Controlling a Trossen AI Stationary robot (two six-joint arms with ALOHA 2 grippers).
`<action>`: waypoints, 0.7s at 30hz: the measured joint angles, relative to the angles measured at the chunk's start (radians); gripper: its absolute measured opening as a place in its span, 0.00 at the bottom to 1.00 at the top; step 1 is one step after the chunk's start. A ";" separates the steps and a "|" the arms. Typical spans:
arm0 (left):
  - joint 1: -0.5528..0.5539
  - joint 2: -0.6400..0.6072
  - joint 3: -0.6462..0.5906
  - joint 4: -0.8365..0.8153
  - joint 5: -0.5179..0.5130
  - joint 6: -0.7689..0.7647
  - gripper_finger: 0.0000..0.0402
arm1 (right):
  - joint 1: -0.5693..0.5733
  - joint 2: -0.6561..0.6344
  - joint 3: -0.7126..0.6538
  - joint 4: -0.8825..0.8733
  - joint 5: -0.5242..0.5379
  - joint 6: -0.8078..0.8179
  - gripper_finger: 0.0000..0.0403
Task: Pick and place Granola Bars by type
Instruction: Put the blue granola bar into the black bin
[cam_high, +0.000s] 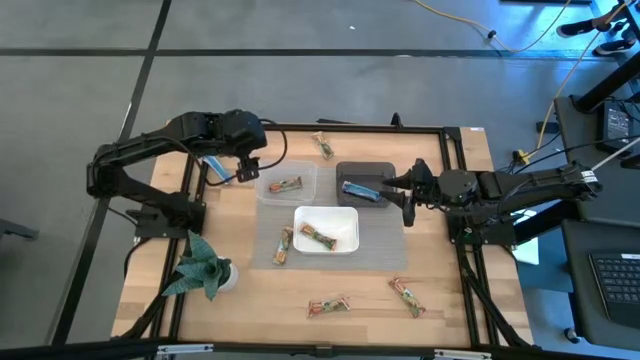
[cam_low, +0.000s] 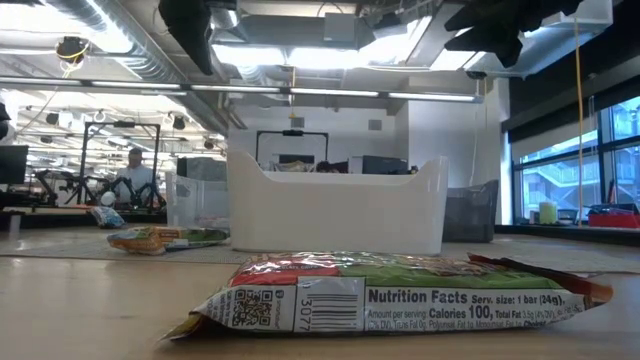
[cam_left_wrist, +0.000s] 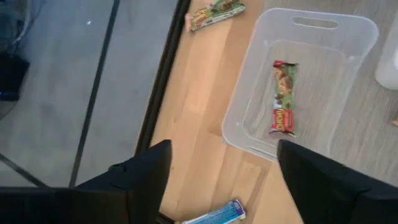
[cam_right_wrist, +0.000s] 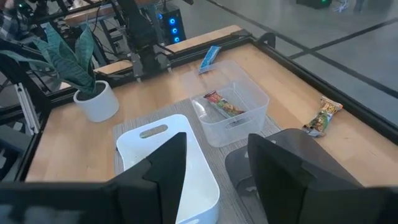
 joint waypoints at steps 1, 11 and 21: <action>0.000 0.000 0.000 -0.005 0.000 0.002 0.71 | 0.000 0.000 0.000 0.000 0.000 -0.011 0.43; 0.161 0.000 -0.024 -0.159 -0.009 -0.110 0.70 | -0.008 0.000 0.000 0.005 0.002 -0.089 0.43; 0.361 0.055 -0.152 -0.184 -0.002 -0.254 0.70 | -0.072 0.000 0.000 0.023 0.002 -0.090 0.43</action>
